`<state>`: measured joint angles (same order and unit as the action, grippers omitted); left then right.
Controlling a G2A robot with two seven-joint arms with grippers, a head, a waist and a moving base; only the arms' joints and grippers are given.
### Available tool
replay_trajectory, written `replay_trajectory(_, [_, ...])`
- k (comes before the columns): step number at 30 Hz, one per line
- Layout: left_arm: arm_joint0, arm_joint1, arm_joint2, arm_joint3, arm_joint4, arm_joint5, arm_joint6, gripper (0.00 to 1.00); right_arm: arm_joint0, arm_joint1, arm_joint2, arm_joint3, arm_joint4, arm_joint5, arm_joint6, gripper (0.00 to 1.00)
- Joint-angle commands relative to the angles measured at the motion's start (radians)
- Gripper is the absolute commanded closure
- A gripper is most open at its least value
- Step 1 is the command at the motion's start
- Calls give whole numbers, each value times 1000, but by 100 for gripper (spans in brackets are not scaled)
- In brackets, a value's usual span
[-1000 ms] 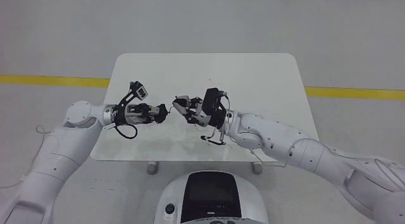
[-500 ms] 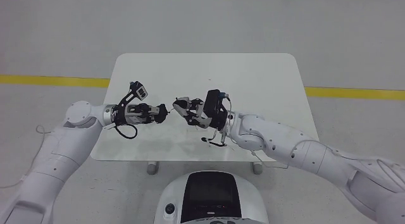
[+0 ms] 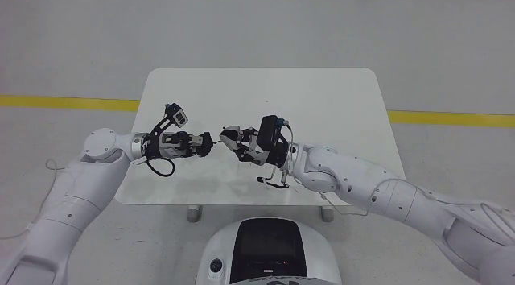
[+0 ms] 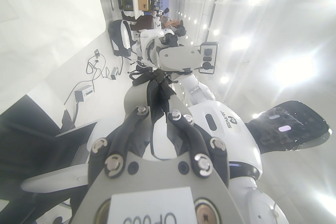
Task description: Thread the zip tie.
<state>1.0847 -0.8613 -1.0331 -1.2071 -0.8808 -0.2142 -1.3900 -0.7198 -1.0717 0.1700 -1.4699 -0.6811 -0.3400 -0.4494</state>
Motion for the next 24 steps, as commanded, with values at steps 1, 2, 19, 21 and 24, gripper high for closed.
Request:
replay_trajectory(1, [0,0,0,0,0,0,0,100,0,-3,0,0,-1,0,5,100])
replay_trajectory(2, [0,0,0,0,0,0,0,100,1,-4,0,0,-2,0,7,100])
replay_trajectory(19, [0,0,0,0,0,0,0,100,-2,-34,0,28,-7,0,8,100])
replay_trajectory(21, [0,0,0,0,0,0,0,100,-2,-37,0,32,-7,0,10,100])
replay_trajectory(24, [0,0,0,0,0,0,0,100,-2,-42,0,37,-7,0,11,100])
